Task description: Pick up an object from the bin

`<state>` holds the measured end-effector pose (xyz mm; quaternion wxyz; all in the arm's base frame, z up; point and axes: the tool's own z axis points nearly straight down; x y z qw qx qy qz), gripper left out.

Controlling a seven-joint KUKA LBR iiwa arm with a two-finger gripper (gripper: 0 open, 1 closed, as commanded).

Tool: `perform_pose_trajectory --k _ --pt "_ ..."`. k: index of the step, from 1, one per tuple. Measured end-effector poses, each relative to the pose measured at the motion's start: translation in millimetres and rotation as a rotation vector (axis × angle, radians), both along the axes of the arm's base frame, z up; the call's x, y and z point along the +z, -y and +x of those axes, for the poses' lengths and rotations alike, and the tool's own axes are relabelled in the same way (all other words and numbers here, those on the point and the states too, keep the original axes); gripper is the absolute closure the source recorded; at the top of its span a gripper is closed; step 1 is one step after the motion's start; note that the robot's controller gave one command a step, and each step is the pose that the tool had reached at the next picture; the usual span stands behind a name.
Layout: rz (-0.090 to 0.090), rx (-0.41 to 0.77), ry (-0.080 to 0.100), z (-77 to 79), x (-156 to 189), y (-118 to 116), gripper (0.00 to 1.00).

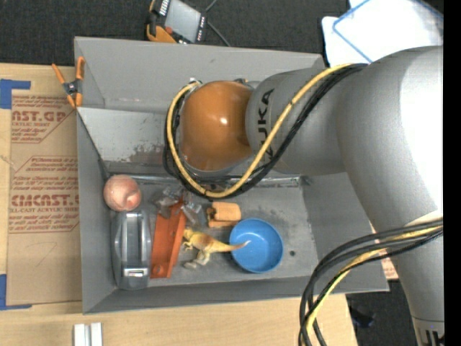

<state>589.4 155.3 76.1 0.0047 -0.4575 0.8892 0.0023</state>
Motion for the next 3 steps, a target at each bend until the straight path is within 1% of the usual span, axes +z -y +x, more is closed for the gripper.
perform_pose_trajectory --k 1,2,3 --pt "0.001 -0.001 -0.003 -2.4 19 0 1.00" --pt "0.001 -0.001 0.000 -1.7 60 0 1.00" --pt "0.003 -0.002 0.001 -1.6 83 -1 1.00"
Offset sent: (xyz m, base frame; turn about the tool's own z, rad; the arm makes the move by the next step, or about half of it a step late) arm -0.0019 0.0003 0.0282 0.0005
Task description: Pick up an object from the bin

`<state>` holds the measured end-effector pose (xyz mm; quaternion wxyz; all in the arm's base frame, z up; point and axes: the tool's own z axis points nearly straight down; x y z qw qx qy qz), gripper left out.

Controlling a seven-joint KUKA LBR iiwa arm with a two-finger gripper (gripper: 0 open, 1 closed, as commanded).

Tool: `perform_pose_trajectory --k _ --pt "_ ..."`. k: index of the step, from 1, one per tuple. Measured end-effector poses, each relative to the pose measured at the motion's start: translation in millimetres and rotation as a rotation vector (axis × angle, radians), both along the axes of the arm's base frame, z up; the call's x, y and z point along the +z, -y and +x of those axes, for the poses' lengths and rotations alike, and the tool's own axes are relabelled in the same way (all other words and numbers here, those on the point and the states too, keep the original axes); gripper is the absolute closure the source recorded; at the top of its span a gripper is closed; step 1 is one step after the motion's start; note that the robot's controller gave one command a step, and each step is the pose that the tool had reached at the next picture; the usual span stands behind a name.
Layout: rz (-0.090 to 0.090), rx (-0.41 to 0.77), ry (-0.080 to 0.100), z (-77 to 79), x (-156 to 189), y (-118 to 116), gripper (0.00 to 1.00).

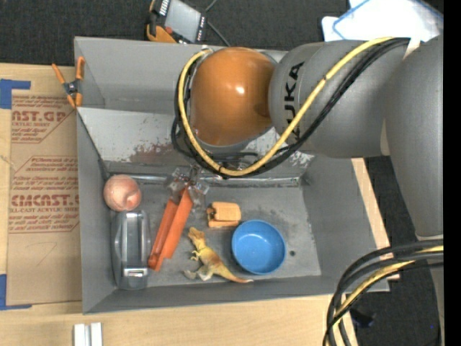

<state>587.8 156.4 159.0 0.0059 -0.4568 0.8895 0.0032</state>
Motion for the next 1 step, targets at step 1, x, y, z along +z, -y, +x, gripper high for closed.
perform_pose_trajectory --k 1 --pt "0.001 0.000 0.001 0.0 25.7 -0.6 1.00"
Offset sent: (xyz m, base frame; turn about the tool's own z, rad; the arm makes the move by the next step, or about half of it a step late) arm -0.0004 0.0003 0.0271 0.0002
